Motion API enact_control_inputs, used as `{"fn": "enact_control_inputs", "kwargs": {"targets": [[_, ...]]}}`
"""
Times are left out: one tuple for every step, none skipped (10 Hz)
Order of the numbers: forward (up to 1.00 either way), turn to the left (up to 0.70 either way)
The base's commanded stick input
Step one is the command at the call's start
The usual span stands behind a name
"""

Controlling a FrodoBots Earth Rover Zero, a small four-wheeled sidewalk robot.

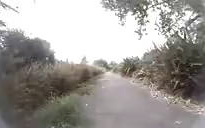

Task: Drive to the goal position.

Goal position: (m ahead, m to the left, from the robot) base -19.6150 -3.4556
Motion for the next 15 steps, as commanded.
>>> {"fn": "enact_control_inputs", "kwargs": {"targets": [[1.00, 0.00], [1.00, 0.00], [1.00, 0.00], [1.00, 0.00], [1.00, 0.00], [1.00, 0.00], [1.00, 0.00], [1.00, 0.00], [1.00, 0.00], [1.00, 0.00], [1.00, 0.00], [1.00, 0.00], [1.00, 0.00], [1.00, 0.00], [1.00, 0.00]]}}
